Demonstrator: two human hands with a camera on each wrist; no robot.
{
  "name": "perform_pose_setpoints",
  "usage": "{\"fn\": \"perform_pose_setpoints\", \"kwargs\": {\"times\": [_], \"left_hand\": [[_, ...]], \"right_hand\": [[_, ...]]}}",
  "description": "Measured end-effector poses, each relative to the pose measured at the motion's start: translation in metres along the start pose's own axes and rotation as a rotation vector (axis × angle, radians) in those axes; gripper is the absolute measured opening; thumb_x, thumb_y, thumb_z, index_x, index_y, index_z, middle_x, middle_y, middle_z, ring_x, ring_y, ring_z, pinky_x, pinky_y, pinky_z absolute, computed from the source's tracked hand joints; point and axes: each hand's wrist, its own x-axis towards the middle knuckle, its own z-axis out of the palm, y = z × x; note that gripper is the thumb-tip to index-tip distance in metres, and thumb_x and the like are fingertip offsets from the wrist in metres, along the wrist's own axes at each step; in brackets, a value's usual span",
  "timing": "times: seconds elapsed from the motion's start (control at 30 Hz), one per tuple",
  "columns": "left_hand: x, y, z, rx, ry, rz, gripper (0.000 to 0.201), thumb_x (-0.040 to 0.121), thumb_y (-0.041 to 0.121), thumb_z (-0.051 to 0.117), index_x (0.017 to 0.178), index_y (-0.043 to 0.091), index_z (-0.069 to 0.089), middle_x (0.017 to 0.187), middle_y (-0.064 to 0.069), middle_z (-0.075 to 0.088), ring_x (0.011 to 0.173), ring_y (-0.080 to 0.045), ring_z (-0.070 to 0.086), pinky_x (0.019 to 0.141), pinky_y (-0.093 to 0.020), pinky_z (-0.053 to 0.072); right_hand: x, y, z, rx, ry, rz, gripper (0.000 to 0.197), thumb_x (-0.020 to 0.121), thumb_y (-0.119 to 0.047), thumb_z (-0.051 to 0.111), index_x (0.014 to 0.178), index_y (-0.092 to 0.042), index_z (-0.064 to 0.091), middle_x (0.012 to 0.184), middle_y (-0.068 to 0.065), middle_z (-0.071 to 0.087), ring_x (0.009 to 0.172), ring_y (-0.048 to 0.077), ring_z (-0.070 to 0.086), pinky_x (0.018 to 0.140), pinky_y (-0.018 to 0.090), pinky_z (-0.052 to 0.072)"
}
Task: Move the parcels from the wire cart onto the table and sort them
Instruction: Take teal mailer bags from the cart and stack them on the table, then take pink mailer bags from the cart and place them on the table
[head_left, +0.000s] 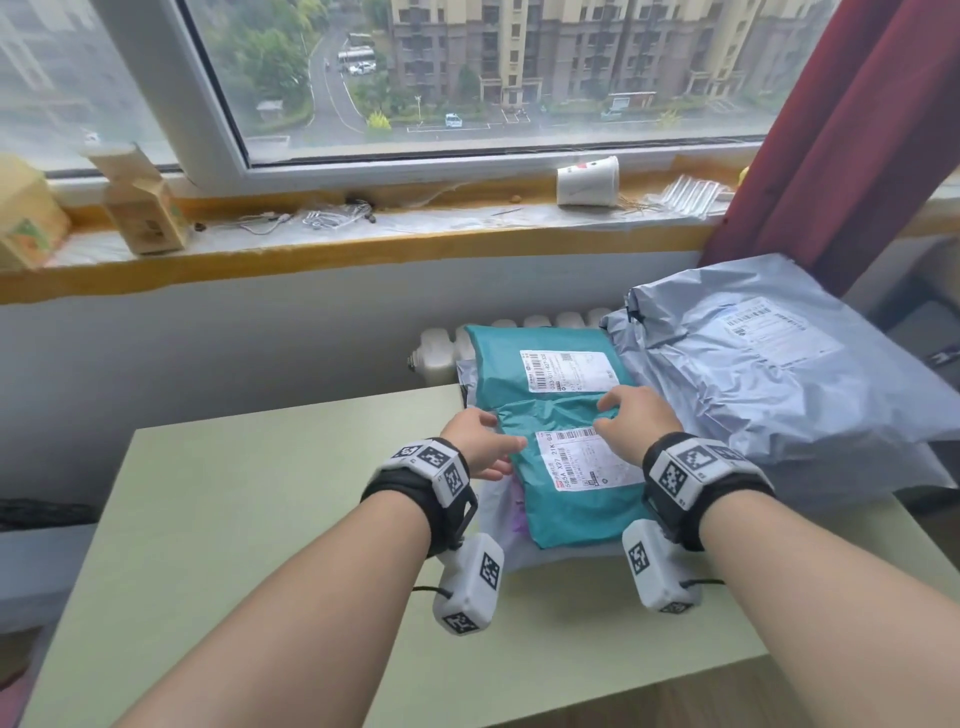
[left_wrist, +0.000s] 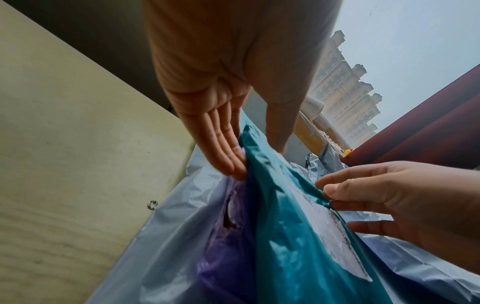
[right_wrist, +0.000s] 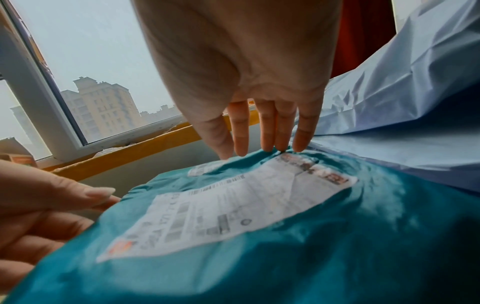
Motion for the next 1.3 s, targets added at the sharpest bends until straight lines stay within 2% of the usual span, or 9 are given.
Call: {"fn": "perform_pose_setpoints", "kwargs": {"times": [0.17, 0.37, 0.47, 0.53, 0.67, 0.87, 1.03, 1.17, 1.3], "left_hand": [[-0.009, 0.002, -0.016, 0.069, 0.101, 0.053, 0.046, 0.09, 0.019, 0.063, 0.131, 0.005, 0.047, 0.105, -0.012, 0.064, 0.086, -0.019, 0.066, 0.081, -0.03, 0.055], [-0.023, -0.004, -0.037, 0.059, 0.178, 0.098, 0.023, 0.092, 0.017, 0.059, 0.113, 0.009, 0.059, 0.088, -0.005, 0.063, 0.079, -0.016, 0.063, 0.083, -0.033, 0.054], [-0.031, -0.01, -0.049, 0.042, 0.219, 0.122, 0.01, 0.091, 0.016, 0.057, 0.101, 0.013, 0.059, 0.078, -0.001, 0.062, 0.074, -0.015, 0.062, 0.08, -0.033, 0.053], [-0.039, -0.015, -0.059, 0.048, 0.246, 0.142, 0.006, 0.091, 0.016, 0.057, 0.096, 0.014, 0.059, 0.079, -0.001, 0.062, 0.073, -0.015, 0.062, 0.074, -0.03, 0.052], [-0.055, -0.026, -0.086, 0.057, 0.309, 0.154, 0.004, 0.09, 0.017, 0.057, 0.092, 0.017, 0.061, 0.083, -0.001, 0.065, 0.072, -0.013, 0.063, 0.065, -0.026, 0.049], [-0.082, -0.045, -0.134, 0.016, 0.407, 0.148, 0.01, 0.09, 0.014, 0.054, 0.096, 0.014, 0.063, 0.084, -0.001, 0.064, 0.073, -0.013, 0.063, 0.064, -0.025, 0.048], [-0.11, -0.068, -0.175, -0.014, 0.499, 0.143, 0.012, 0.089, 0.012, 0.052, 0.094, 0.013, 0.063, 0.084, -0.001, 0.064, 0.071, -0.013, 0.063, 0.063, -0.024, 0.048], [-0.132, -0.09, -0.204, -0.053, 0.544, 0.125, 0.012, 0.09, 0.013, 0.052, 0.094, 0.014, 0.063, 0.085, -0.001, 0.064, 0.075, -0.016, 0.064, 0.065, -0.025, 0.049], [-0.154, -0.116, -0.23, -0.082, 0.597, 0.095, 0.012, 0.09, 0.014, 0.052, 0.096, 0.014, 0.063, 0.081, 0.001, 0.063, 0.07, -0.012, 0.063, 0.066, -0.025, 0.049]], "right_hand": [[-0.004, -0.012, -0.01, 0.021, 0.019, -0.038, 0.023, 0.086, -0.023, 0.055, 0.107, -0.024, 0.065, 0.123, 0.005, 0.059, 0.108, 0.022, 0.057, 0.097, 0.036, 0.047], [-0.013, -0.032, -0.018, 0.028, 0.044, -0.09, 0.026, 0.086, -0.021, 0.055, 0.109, -0.021, 0.066, 0.126, 0.005, 0.059, 0.115, 0.024, 0.054, 0.099, 0.035, 0.045], [-0.02, -0.046, -0.019, 0.037, 0.043, -0.116, 0.026, 0.087, -0.019, 0.054, 0.11, -0.021, 0.066, 0.125, 0.005, 0.061, 0.113, 0.023, 0.057, 0.096, 0.031, 0.045], [-0.024, -0.059, -0.018, 0.043, 0.033, -0.141, 0.025, 0.087, -0.018, 0.053, 0.109, -0.02, 0.067, 0.123, 0.004, 0.062, 0.112, 0.023, 0.057, 0.094, 0.03, 0.045], [-0.035, -0.091, -0.013, 0.043, 0.0, -0.199, 0.025, 0.089, -0.014, 0.052, 0.107, -0.015, 0.068, 0.115, 0.006, 0.066, 0.106, 0.024, 0.059, 0.087, 0.027, 0.044], [-0.052, -0.142, -0.002, 0.018, -0.034, -0.297, 0.023, 0.088, -0.015, 0.053, 0.103, -0.016, 0.071, 0.109, 0.008, 0.068, 0.101, 0.026, 0.06, 0.082, 0.027, 0.045], [-0.073, -0.191, 0.01, 0.0, -0.053, -0.397, 0.021, 0.088, -0.016, 0.053, 0.096, -0.016, 0.073, 0.104, 0.007, 0.07, 0.099, 0.028, 0.062, 0.086, 0.031, 0.049], [-0.09, -0.228, 0.022, -0.025, -0.067, -0.463, 0.018, 0.089, -0.021, 0.052, 0.091, -0.022, 0.07, 0.096, 0.002, 0.067, 0.094, 0.023, 0.061, 0.077, 0.026, 0.044], [-0.108, -0.264, 0.035, -0.032, -0.088, -0.521, 0.024, 0.092, -0.023, 0.05, 0.1, -0.018, 0.072, 0.102, 0.002, 0.069, 0.087, 0.02, 0.056, 0.079, 0.026, 0.043]]}}
